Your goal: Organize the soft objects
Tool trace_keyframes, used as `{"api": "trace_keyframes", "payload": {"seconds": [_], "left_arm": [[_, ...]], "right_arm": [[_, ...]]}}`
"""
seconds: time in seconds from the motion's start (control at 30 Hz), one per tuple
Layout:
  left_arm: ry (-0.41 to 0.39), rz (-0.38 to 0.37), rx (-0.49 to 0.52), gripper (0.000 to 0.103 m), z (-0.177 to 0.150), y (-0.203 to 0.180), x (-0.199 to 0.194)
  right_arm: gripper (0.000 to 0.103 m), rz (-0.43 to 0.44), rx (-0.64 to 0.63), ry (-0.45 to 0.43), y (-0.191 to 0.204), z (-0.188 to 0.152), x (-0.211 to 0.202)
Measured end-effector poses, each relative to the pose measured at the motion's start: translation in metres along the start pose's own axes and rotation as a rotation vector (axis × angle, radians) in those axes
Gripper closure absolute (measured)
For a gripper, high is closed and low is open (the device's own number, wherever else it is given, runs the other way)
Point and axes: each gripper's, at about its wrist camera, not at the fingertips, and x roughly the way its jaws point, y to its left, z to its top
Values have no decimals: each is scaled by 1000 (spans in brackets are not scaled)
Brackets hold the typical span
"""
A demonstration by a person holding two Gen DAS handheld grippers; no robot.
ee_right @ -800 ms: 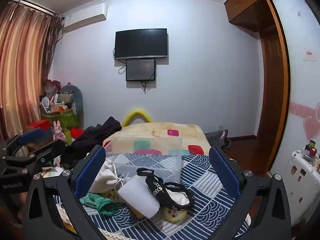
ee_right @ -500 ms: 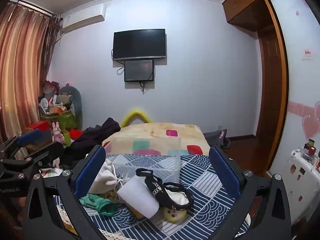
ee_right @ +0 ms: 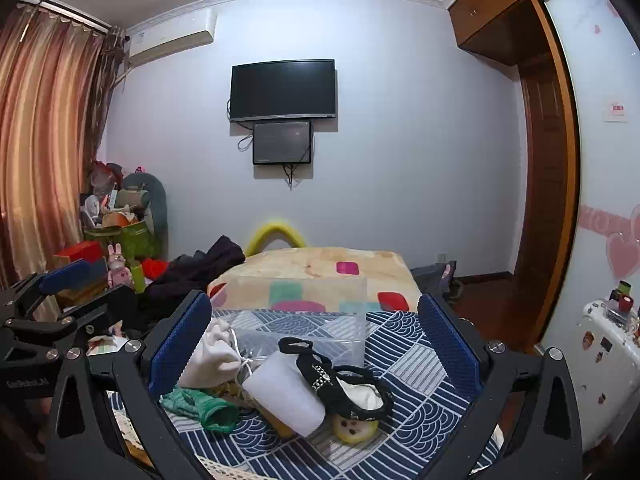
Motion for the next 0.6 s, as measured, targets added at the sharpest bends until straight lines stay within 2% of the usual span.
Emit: {"api": "trace_keyframes", "payload": {"seconds": [0.6], "left_arm": [[-10, -5, -13, 0, 3, 0, -5]], "right_arm": [[0, 16, 0, -13, 6, 7, -5]]}}
